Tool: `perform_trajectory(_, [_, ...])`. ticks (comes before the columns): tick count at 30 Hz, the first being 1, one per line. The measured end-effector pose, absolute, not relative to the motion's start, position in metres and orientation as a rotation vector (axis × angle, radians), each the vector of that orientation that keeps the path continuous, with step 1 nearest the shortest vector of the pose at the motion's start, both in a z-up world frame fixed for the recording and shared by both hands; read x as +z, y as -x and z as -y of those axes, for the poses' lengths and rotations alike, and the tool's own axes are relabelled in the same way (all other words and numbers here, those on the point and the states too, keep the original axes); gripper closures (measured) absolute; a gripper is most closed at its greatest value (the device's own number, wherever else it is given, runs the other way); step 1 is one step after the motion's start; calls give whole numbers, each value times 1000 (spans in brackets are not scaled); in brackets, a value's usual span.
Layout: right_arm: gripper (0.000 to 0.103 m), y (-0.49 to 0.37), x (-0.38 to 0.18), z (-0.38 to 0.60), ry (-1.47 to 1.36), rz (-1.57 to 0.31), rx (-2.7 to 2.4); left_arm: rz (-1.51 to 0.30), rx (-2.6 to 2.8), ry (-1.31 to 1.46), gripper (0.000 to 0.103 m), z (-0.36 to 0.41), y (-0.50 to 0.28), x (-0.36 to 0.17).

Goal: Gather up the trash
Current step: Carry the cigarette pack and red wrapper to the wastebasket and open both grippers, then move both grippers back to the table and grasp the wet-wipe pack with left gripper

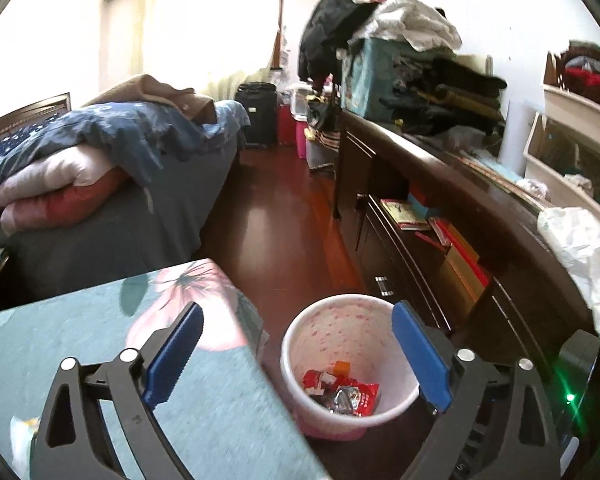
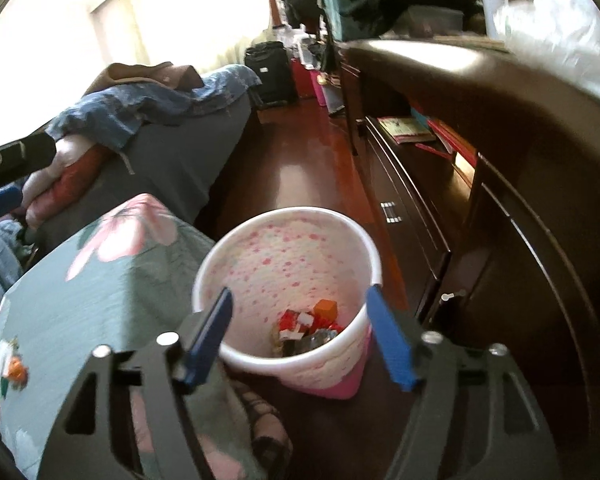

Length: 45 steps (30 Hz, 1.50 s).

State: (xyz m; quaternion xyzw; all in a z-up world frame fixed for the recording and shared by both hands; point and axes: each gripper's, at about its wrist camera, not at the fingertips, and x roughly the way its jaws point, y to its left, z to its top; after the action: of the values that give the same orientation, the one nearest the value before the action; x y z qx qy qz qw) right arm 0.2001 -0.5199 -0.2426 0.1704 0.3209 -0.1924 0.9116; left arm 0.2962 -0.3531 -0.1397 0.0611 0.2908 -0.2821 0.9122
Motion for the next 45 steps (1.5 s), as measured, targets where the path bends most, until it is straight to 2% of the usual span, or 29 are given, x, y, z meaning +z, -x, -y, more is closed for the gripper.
perform_trajectory(3, [20,-189,-228,502,-341,-655,-366,-587,-558,-103,5,326,-283,-133])
perform_trajectory(11, [13,-168,-198,434,-284,-647,-256,-586,-508,-13,4,245,-254,-125])
perform_trajectory(17, [11,-166,-192,380,-220,-675,-165,-621,-390,-1,4,179,-243,-136])
perform_trajectory(31, [11,-185,-204,283,-89,-762,-26,-774,-96,0,4,47,-248,-207])
perform_trajectory(45, [11,-211,-214,251,-54,-793,12,-886,-174,-40,4,51,-298,-245])
